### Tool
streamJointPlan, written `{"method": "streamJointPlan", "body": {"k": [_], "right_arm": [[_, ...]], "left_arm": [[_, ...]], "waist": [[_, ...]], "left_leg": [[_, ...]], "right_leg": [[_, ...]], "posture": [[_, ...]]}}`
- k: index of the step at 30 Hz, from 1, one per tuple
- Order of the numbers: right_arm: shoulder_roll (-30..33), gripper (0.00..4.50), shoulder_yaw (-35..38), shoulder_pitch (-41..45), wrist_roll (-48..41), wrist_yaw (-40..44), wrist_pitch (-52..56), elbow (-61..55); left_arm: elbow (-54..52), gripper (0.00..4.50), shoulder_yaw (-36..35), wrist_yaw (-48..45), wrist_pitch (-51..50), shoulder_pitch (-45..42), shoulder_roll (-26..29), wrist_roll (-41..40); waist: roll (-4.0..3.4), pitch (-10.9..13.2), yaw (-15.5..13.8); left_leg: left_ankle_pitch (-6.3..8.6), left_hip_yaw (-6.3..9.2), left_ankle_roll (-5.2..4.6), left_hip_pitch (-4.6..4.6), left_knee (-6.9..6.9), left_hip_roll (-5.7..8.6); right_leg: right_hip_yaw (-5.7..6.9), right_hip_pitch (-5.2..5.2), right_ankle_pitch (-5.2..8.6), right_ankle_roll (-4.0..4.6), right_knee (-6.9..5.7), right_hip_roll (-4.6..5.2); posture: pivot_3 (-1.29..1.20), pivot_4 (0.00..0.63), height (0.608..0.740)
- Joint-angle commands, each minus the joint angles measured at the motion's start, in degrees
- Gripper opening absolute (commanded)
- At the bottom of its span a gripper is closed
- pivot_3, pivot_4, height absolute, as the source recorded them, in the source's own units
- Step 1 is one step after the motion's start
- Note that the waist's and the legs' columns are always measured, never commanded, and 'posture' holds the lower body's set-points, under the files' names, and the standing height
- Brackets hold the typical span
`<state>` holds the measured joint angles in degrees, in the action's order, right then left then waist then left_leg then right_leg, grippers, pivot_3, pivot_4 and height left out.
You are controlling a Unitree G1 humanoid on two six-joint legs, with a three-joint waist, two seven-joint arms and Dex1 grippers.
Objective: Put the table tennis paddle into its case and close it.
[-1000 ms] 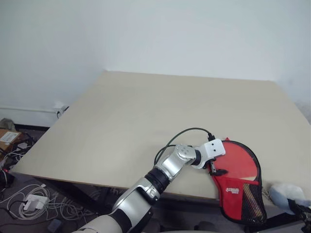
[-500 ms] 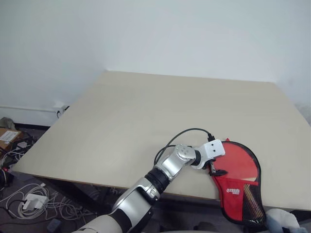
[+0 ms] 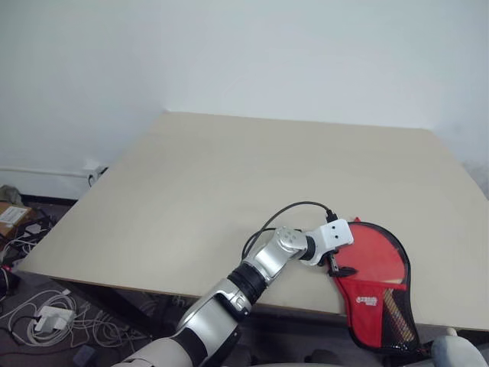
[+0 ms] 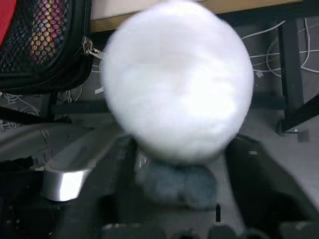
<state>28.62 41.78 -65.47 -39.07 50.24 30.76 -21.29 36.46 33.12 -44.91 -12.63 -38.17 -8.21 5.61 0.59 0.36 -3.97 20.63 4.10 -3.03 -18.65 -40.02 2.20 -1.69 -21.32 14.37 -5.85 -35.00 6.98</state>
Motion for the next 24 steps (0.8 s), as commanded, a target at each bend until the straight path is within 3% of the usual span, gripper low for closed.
{"method": "streamJointPlan", "body": {"k": [1, 11, 19, 24], "right_arm": [[-0.45, 3.55, 2.89, 0.75, -2.66, 0.31, -0.42, -4.12], [-0.69, 3.55, 6.74, 10.96, -11.09, -8.88, 2.07, -11.07], [1.62, 3.55, -4.19, 32.32, -10.26, -19.44, 4.15, -14.43], [2.87, 3.55, -10.91, 42.94, -6.76, -20.64, 3.47, -10.67]], "left_arm": [[5.71, 4.50, 3.08, -0.05, -2.16, -0.62, -3.91, 2.83], [2.30, 4.50, -0.30, -4.02, -0.10, -1.55, -2.51, -0.95], [-9.34, 4.50, -5.59, -8.98, -4.10, -3.32, 4.47, -3.99], [-22.03, 4.50, -8.87, -12.07, -11.82, -0.63, 13.50, -6.48]], "waist": [[-0.01, 0.00, 0.02], [-0.09, 0.05, 0.12], [-0.64, 0.34, 0.79], [-0.86, 0.34, 0.86]], "left_leg": [[0.01, -0.01, -0.01, 0.01, 0.00, -0.02], [0.00, -0.04, -0.02, 0.04, 0.00, 0.05], [-0.11, -0.18, 0.13, -0.23, -0.01, 0.28], [-0.34, -0.29, 0.51, -0.87, -0.17, 0.36]], "right_leg": [[0.00, 0.00, 0.00, -0.01, 0.00, 0.00], [-0.03, -0.10, -0.03, 0.01, 0.01, -0.03], [-0.21, -0.43, -0.25, 0.36, -0.09, -0.16], [-0.46, -1.26, -0.26, 0.40, -0.66, -0.17]], "posture": [[0.00, 0.000, 0.716], [0.00, 0.000, 0.716], [0.00, 0.000, 0.716], [0.00, 0.000, 0.716]]}}
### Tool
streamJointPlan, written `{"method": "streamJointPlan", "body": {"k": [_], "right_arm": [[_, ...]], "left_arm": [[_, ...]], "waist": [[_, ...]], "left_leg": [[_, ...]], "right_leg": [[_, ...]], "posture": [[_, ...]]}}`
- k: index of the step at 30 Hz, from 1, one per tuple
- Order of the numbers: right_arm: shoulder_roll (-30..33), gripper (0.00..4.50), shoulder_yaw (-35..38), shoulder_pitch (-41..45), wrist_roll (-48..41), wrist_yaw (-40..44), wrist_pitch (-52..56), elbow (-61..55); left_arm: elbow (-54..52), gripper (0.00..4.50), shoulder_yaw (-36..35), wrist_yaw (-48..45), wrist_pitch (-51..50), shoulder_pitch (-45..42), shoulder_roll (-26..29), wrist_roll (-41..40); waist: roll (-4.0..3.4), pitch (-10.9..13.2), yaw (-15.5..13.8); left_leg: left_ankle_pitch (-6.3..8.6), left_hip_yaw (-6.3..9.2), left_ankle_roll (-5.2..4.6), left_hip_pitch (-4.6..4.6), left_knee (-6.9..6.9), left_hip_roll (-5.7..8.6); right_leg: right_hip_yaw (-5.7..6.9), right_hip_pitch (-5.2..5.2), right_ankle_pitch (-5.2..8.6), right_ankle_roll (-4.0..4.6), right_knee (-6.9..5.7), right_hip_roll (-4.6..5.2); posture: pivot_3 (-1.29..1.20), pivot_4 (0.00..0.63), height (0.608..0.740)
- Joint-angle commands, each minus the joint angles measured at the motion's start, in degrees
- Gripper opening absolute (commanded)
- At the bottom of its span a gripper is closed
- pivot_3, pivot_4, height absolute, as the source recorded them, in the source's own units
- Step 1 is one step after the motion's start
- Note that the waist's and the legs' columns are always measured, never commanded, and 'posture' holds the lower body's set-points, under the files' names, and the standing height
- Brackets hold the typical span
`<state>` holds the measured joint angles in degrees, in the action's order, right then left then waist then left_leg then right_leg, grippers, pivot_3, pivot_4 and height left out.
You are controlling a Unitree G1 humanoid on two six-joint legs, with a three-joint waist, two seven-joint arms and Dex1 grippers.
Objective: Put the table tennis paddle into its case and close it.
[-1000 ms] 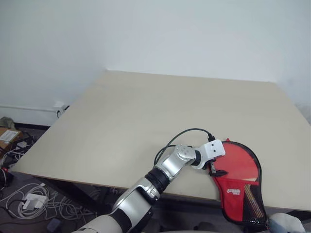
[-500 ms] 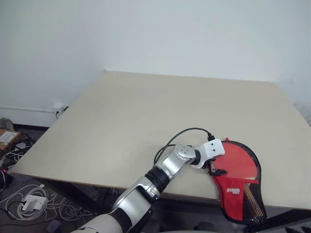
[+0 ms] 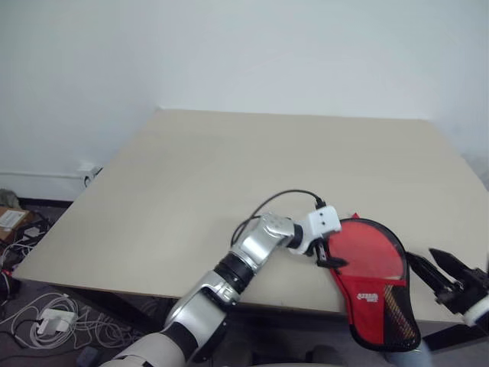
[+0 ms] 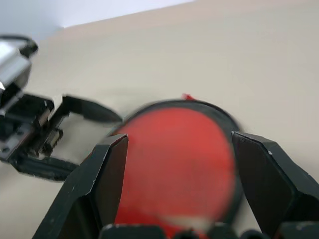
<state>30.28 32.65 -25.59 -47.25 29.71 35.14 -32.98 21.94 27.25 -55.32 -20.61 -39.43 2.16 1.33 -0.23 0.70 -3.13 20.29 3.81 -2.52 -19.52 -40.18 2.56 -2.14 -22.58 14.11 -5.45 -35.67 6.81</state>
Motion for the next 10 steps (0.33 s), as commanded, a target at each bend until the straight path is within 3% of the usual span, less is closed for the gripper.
{"method": "streamJointPlan", "body": {"k": [1, 5, 10], "right_arm": [[1.11, 3.55, -3.04, 4.59, 2.13, -0.14, -1.11, 2.03], [1.61, 3.55, -7.68, 7.85, 5.48, 2.26, -2.10, 6.15], [2.55, 3.55, -8.82, 11.16, 6.96, 4.75, -2.80, 11.78]], "left_arm": [[-10.43, 4.50, -3.94, -2.67, -6.10, 1.87, 5.77, -3.20], [-23.99, 4.50, -8.55, -6.79, -14.66, 9.86, 18.57, -7.69], [-32.56, 4.50, -14.69, -5.19, -23.95, 18.50, 27.54, -12.35]], "waist": [[-0.04, 0.01, 0.02], [-0.28, -0.08, 0.96], [-0.20, 0.11, 1.06]], "left_leg": [[0.00, -0.01, 0.00, 0.01, 0.00, 0.00], [-0.01, -0.02, 0.01, 0.02, 0.02, -0.04], [-0.01, 0.01, 0.00, 0.03, -0.08, -0.02]], "right_leg": [[0.00, 0.01, 0.00, 0.00, 0.00, -0.01], [-0.03, -0.02, 0.00, 0.01, -0.02, -0.05], [-0.03, 0.07, 0.00, 0.01, -0.03, 0.03]], "posture": [[0.00, 0.000, 0.716], [0.00, 0.000, 0.716], [0.00, 0.000, 0.716]]}}
